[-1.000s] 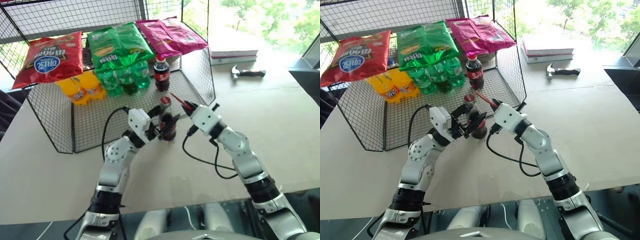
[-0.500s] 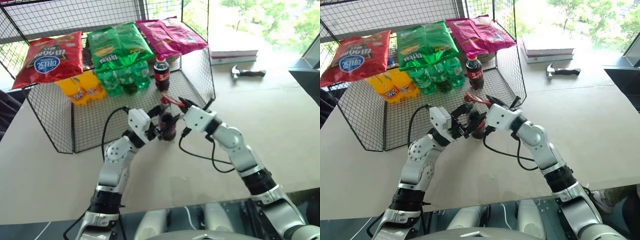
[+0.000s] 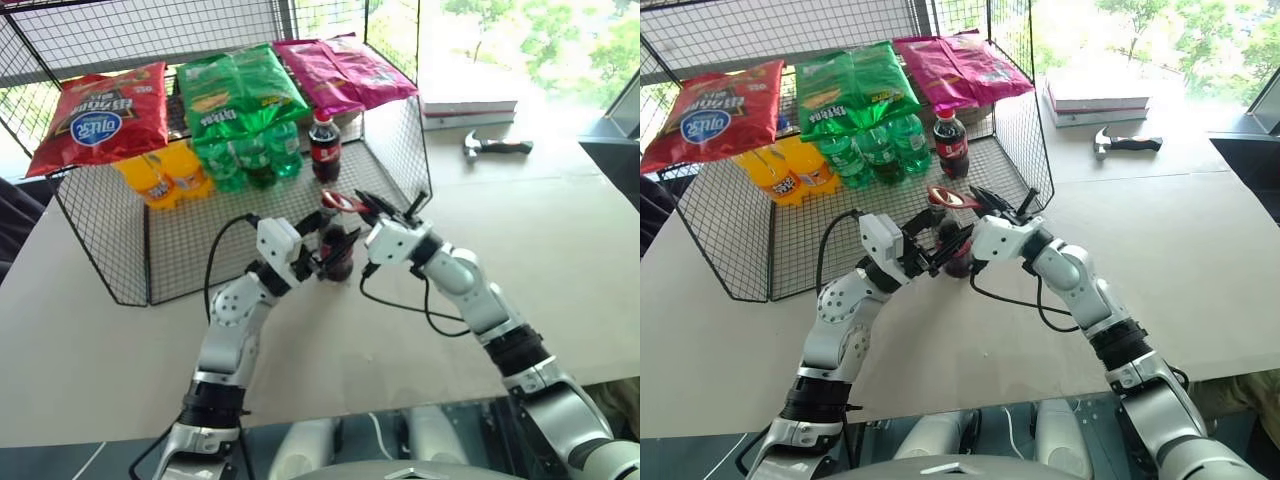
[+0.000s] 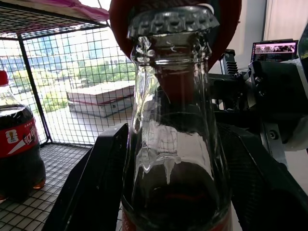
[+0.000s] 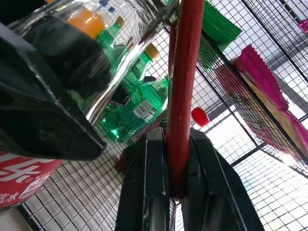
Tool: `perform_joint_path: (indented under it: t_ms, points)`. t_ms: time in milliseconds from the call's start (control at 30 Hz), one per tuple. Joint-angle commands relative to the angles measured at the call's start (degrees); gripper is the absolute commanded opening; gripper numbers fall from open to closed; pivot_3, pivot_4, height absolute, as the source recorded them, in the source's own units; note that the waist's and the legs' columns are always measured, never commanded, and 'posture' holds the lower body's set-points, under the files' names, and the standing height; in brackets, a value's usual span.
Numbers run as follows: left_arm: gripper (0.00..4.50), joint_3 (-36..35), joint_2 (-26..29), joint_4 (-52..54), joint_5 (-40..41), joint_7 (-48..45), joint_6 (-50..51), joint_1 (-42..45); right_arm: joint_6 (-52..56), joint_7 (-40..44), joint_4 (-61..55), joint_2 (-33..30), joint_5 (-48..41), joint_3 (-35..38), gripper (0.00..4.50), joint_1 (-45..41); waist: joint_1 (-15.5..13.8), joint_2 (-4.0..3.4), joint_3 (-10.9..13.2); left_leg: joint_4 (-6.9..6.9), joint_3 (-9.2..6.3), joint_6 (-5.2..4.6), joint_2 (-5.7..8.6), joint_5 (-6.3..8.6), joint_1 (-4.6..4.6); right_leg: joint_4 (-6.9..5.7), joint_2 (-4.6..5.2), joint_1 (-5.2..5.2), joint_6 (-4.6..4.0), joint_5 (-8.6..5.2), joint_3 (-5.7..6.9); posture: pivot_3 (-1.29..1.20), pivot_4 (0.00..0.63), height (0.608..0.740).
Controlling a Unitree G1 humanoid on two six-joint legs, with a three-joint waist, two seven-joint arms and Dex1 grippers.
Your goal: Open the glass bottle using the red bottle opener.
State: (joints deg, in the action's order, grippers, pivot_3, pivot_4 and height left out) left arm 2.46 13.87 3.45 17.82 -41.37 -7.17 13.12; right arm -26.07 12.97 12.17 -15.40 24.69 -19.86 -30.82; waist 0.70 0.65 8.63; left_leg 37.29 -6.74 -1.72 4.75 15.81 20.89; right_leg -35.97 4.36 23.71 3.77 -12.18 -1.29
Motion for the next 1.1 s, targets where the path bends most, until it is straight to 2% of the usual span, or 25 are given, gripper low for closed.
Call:
perform_joint_path:
  t_ms: [33,267,567,1100]
  points:
    - [2.73,-0.2,-1.15,1.86,1.71,0.54,-0.49,1.05,-3.46,-0.23,1.26,0.29,2.48,-2.73,0.0,-0.95,-0.01,0.0,0.0,0.0,-0.01,0.0,0.0,0.0,0.0,0.0,0.0,0.0,0.0,0.0,0.0,0.0,0.15,0.74]
    - [2.73,0.17,-1.02,1.4,0.74,-0.06,-0.6,1.07,-9.17,-3.65,5.25,-1.02,7.92,-4.34,0.0,-3.7,-0.01,0.0,0.0,0.0,0.0,0.0,0.0,0.0,0.0,0.0,0.0,0.0,0.0,0.0,0.0,0.0,0.15,0.74]
    - [2.73,-0.06,-1.61,1.11,1.65,-0.44,-0.23,1.99,-18.12,-9.36,8.38,-8.26,15.37,-3.28,0.0,-11.19,-0.07,-0.01,0.01,0.01,0.01,0.0,0.02,0.0,0.01,0.0,0.0,0.0,-0.01,0.0,-0.01,0.0,0.15,0.74]
    - [2.73,0.22,-2.15,-0.15,0.95,-0.82,-0.66,2.37,-23.05,-18.28,13.1,-14.22,21.95,-1.88,0.0,-21.44,-0.25,0.01,0.05,0.02,-0.01,0.0,0.06,-0.01,0.11,0.03,0.03,0.04,-0.01,0.0,0.0,0.0,0.15,0.74]
